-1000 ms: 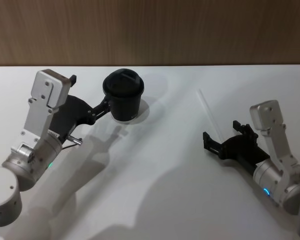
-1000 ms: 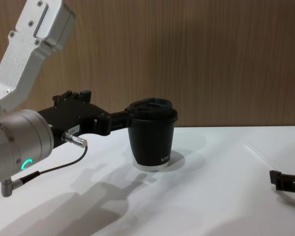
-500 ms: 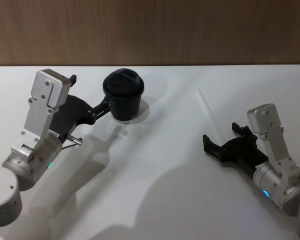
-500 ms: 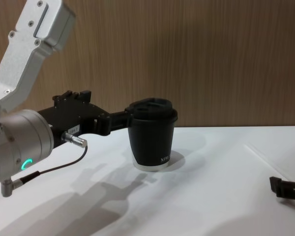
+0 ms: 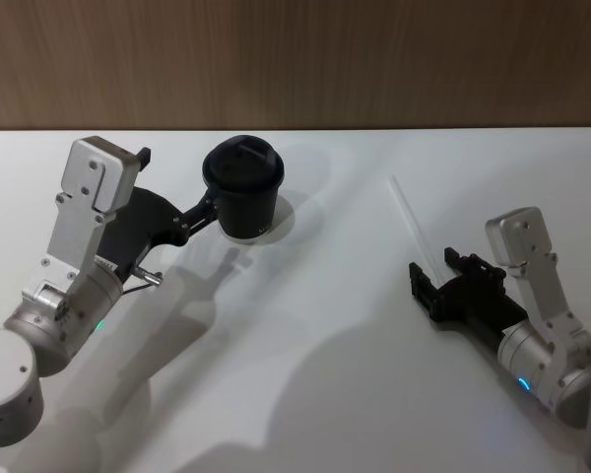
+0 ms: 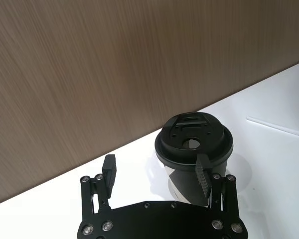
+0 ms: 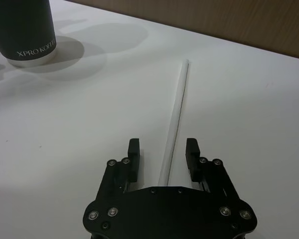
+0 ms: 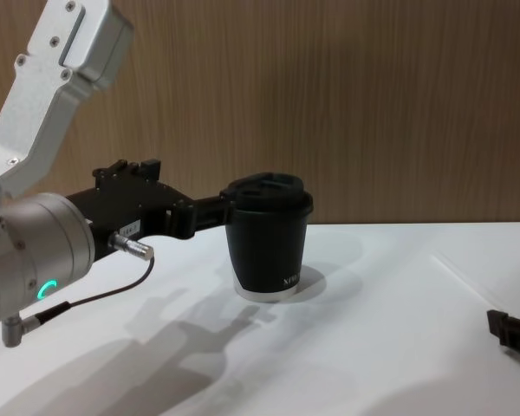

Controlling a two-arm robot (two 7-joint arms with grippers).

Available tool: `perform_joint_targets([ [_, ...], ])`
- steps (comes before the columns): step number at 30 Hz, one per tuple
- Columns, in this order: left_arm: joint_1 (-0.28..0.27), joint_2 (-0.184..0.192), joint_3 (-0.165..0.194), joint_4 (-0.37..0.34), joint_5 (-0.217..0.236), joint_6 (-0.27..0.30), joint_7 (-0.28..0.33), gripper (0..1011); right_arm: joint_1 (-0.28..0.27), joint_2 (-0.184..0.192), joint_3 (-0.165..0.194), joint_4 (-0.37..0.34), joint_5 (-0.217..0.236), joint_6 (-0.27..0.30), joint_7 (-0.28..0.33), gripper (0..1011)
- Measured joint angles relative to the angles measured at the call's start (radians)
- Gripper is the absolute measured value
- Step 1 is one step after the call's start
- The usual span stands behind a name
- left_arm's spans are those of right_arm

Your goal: Pick up the straw with one hand, pass it to the other hand, and insert it into the cup.

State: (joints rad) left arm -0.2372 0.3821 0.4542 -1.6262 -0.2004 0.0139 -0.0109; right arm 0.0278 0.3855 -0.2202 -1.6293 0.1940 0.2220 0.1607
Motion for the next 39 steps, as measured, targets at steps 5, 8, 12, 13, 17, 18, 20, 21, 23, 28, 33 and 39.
perform_joint_targets([
  [5, 0.000, 0.000, 0.000, 0.000, 0.000, 0.000, 0.000, 1003, 0.000, 0.000, 0.000, 0.001, -0.001, -0.001, 0.001, 418],
  [8, 0.000, 0.000, 0.000, 0.000, 0.000, 0.000, 0.000, 1003, 0.000, -0.001, 0.001, 0.001, -0.001, -0.001, 0.001, 337],
  [12, 0.000, 0.000, 0.000, 0.000, 0.000, 0.000, 0.000, 1003, 0.000, -0.001, 0.001, 0.002, -0.002, -0.002, 0.002, 218],
  [13, 0.000, 0.000, 0.000, 0.000, 0.000, 0.000, 0.000, 1003, 0.000, -0.001, 0.001, 0.002, -0.002, -0.002, 0.002, 201],
  [17, 0.000, 0.000, 0.000, 0.000, 0.000, 0.000, 0.000, 1003, 0.000, -0.001, 0.001, 0.002, -0.002, -0.003, 0.002, 72],
  [18, 0.000, 0.000, 0.000, 0.000, 0.000, 0.000, 0.000, 1003, 0.000, -0.001, 0.001, 0.002, -0.002, -0.003, 0.002, 63],
  [20, 0.000, 0.000, 0.000, 0.000, 0.000, 0.000, 0.000, 1003, 0.000, -0.001, 0.001, 0.002, -0.002, -0.003, 0.003, 23],
  [21, 0.000, 0.000, 0.000, 0.000, 0.000, 0.000, 0.000, 1003, 0.000, -0.001, 0.001, 0.002, -0.002, -0.003, 0.002, 13],
  [23, 0.000, 0.000, 0.000, 0.000, 0.000, 0.000, 0.000, 1003, 0.000, -0.001, 0.001, 0.003, -0.003, -0.003, 0.003, 7],
  [28, 0.000, 0.000, 0.000, 0.000, 0.000, 0.000, 0.000, 1003, 0.000, -0.002, 0.002, 0.004, -0.008, -0.014, 0.003, 0],
  [33, 0.000, 0.000, 0.000, 0.000, 0.000, 0.000, 0.000, 1003, 0.002, 0.001, 0.004, 0.007, -0.024, -0.048, 0.001, 0],
  [39, 0.000, 0.000, 0.000, 0.000, 0.000, 0.000, 0.000, 1003, 0.005, 0.009, 0.007, 0.007, -0.050, -0.104, -0.002, 0],
])
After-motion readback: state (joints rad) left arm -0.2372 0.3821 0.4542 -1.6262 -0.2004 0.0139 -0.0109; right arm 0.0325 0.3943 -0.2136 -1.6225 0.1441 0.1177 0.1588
